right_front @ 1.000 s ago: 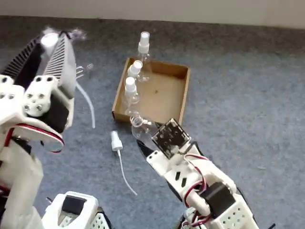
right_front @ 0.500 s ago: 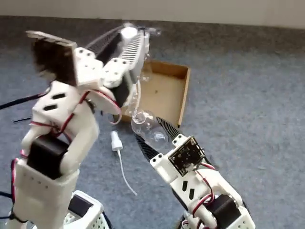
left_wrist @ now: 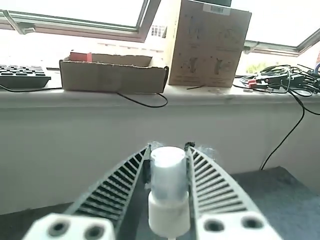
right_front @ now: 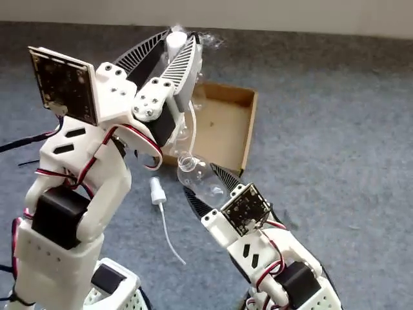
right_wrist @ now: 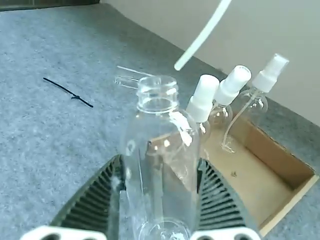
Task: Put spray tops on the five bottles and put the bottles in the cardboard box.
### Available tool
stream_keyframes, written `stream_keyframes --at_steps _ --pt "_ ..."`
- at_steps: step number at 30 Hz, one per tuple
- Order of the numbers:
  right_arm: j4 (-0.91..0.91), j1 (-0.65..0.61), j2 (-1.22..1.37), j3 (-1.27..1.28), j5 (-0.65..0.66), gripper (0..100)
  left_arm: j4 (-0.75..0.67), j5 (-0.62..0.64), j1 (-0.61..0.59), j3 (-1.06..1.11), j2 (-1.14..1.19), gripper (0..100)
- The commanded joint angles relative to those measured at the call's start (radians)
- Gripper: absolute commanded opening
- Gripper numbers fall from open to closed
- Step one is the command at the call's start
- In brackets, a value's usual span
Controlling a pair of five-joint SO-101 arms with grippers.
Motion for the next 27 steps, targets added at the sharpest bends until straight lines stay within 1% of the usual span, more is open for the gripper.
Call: stream_keyframes --at_steps 1,5,8,11,17,22,25,27 --pt "-0.024 -0.002 -0.007 -0.007 -0.011 0.4 -0.017 0.002 0.012 0.031 -0.013 4" --pt "-0.024 -0.001 -0.007 -0.007 -0.011 0.4 -0.015 0.002 0.012 0.062 -0.015 4" --pt "-0.024 -0.001 -0.007 -0.010 -0.014 0.4 0.026 0.002 0.012 0.067 -0.015 4" --pt "-0.024 -0.001 -0.007 -0.010 -0.072 0.4 0.061 0.005 0.012 0.071 -0.015 4" --pt "-0.059 -0.001 -0.007 -0.010 -0.081 0.4 0.109 0.008 0.016 0.071 -0.015 4" --pt "-0.065 0.008 -0.015 -0.010 -0.083 0.4 0.249 0.006 0.018 0.071 -0.015 4" --pt "-0.067 0.050 -0.012 -0.010 -0.137 0.4 0.328 0.003 0.018 0.073 -0.015 4" --pt "-0.067 0.064 -0.010 -0.010 -0.146 0.4 0.362 0.003 0.019 0.073 -0.015 4"
